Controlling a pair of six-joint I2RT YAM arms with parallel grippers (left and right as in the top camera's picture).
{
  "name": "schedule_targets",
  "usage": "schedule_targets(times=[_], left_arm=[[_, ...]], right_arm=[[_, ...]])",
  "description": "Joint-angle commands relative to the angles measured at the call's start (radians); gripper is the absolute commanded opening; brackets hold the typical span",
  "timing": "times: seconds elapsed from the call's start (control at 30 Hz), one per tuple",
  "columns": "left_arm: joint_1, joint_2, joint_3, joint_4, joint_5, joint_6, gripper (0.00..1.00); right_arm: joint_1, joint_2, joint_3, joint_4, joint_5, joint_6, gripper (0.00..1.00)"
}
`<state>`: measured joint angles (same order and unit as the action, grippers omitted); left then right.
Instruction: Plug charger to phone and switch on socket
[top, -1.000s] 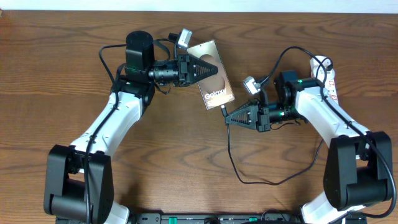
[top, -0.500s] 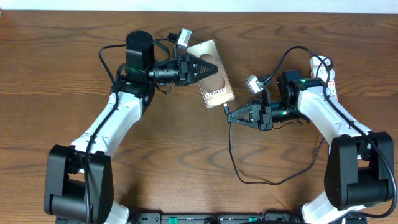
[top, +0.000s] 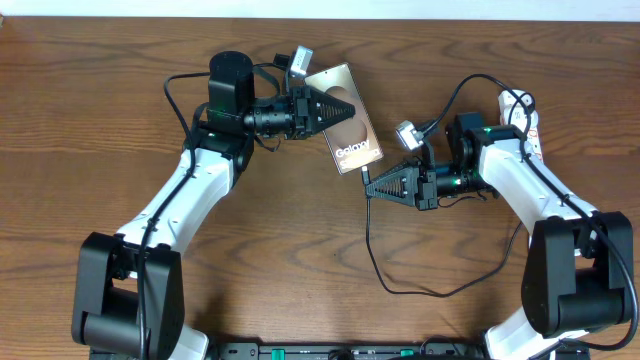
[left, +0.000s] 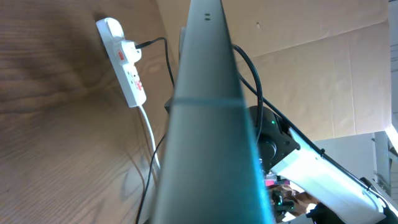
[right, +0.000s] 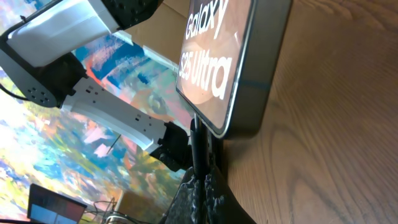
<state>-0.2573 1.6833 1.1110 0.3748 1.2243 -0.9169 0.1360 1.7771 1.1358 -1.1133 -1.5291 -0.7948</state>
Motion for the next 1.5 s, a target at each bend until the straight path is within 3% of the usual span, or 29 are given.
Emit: schedule_targets(times=[0.0,0.33,1.47], left_arm=[[-0.003,-0.013,0.012,0.013,0.017,-0.002,0.08],[-0.003,-0.013,0.012,0.085,0.024,0.003,0.08],[-0.003,-0.013,0.012,0.080,0.054,0.066,0.07]], right_arm=[[-0.003,-0.012,0.000,0.003,-0.033,-0.014,0.01],[-0.003,-0.012,0.000,0.001,-0.033,-0.013,0.01],[0.015,-0.012,0.000,0.002,-0.033,-0.010,0.01]])
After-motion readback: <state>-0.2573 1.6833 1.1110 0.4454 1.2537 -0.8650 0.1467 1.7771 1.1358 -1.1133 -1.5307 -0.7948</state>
